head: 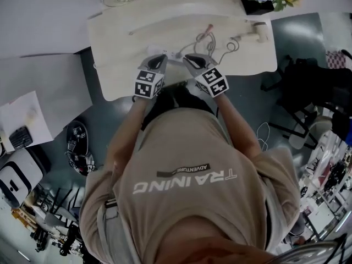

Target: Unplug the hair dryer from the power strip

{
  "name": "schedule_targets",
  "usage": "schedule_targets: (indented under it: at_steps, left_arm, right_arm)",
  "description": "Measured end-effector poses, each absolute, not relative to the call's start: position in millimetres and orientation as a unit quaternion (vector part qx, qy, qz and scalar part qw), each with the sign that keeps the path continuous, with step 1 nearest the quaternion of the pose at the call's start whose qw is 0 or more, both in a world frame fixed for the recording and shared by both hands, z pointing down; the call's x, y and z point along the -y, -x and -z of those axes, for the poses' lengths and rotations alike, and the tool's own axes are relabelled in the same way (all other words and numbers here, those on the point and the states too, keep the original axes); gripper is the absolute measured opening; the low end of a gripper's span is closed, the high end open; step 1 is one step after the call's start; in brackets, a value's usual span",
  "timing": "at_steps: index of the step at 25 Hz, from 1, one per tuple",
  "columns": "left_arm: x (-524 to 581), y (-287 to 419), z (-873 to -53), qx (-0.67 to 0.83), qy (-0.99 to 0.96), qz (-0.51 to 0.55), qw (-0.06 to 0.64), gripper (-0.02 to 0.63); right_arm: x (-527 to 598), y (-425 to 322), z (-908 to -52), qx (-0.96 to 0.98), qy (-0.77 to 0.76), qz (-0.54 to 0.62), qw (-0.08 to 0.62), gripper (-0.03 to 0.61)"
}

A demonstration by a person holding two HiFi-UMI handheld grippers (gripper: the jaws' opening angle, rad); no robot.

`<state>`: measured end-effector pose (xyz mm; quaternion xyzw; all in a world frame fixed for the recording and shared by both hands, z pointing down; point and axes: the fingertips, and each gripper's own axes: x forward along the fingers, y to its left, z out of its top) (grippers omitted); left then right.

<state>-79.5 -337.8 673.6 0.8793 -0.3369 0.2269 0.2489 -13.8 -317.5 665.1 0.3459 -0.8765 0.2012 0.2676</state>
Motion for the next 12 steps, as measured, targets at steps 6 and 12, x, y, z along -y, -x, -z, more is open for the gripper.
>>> schedule_targets:
  at_steps: [6, 12]
  left_arm:
    - [347, 72, -697, 0.342, -0.871, -0.249, 0.252, 0.002]
    - [349, 64, -718, 0.332, -0.856, -0.292, 0.267, 0.002]
  right_arm:
    - [326, 22, -695, 0.882, -0.312, -0.198, 0.294, 0.084]
    - [332, 29, -706, 0.883, -0.297, -0.203, 0.301, 0.106]
